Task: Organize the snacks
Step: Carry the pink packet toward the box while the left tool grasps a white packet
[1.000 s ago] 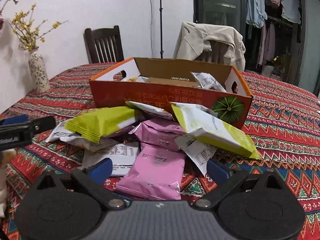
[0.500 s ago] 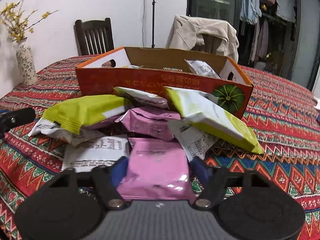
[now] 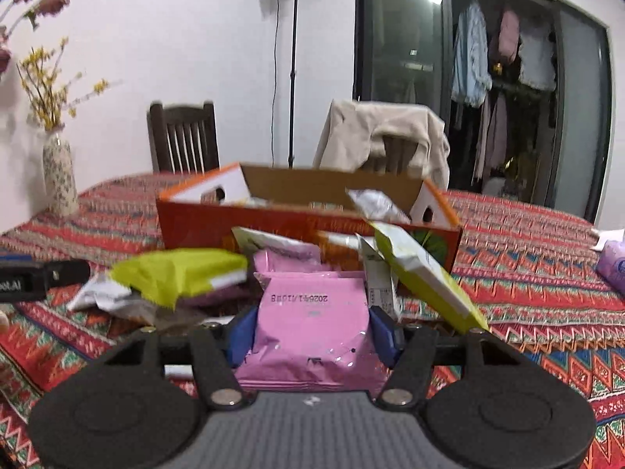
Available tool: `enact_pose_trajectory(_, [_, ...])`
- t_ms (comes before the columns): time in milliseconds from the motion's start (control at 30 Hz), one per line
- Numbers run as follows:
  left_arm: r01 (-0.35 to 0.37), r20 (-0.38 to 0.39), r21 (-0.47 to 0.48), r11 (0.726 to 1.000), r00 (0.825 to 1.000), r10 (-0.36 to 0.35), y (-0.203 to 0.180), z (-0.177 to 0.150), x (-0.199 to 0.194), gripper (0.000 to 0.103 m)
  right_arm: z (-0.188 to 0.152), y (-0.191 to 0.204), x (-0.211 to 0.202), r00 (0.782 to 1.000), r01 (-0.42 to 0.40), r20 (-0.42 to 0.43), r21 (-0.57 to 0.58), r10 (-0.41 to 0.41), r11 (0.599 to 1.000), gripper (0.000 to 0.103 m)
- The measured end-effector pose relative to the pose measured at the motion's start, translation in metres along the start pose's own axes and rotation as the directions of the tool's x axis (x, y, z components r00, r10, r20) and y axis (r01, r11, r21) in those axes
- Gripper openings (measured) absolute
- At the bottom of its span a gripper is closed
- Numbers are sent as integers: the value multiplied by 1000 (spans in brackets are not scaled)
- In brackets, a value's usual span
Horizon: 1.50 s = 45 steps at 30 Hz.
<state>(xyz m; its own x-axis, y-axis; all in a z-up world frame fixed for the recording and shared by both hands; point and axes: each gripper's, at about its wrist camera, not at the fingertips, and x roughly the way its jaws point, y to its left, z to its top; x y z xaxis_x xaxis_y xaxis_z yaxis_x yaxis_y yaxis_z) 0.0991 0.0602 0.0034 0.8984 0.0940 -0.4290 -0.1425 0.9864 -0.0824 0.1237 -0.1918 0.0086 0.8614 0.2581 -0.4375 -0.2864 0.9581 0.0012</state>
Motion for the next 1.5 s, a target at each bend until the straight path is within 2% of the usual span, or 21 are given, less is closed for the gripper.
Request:
enact_pose_trajectory(167, [-10,-7,-2,1000,1000,10,9,4,-5,103,2,-4,-7,998,-7,55,20,6,1000,61])
enact_pose_trajectory(433, [-36,-116,6,999,993,36,15,16,18,103,1,-11,-13,995,-18,97,61,12,998,61])
enact_pose_trajectory(600, [-47,-196,48,998,979,55,1,23,51,103,1,-11,-13,996,-21,93,62,15,998,61])
enact_pose_trajectory(733, [-58,-268,23,998,961,62,-1,25,75,103,0,-12,-12,996,-25,86,67,19,997,61])
enact_pose_trajectory(967, [-100,-315,32,994,943,105,-3,16,94,103,0,-13,-9,997,-42,72,75,37,996,61])
enact_pose_trajectory(1033, [-128,-311,36,991,941,133,0,15,94,103,0,-13,-8,997,-48,70,74,42,996,61])
enact_pose_trajectory(1167, [-134,-301,38,990,943,139,1,14,91,102,0,-12,-7,997,-53,66,75,49,996,61])
enact_pose_trajectory(1233, [-129,-293,37,991,946,135,1,14,89,98,0,-13,-6,997,-53,63,78,49,996,61])
enact_pose_trajectory(1367, [-131,-265,21,991,955,132,3,15,79,63,0,-13,-5,997,-50,61,83,45,995,61])
enact_pose_trajectory(1500, [-107,-251,-47,993,964,92,15,14,66,53,0,-14,-4,996,-63,62,91,57,994,61])
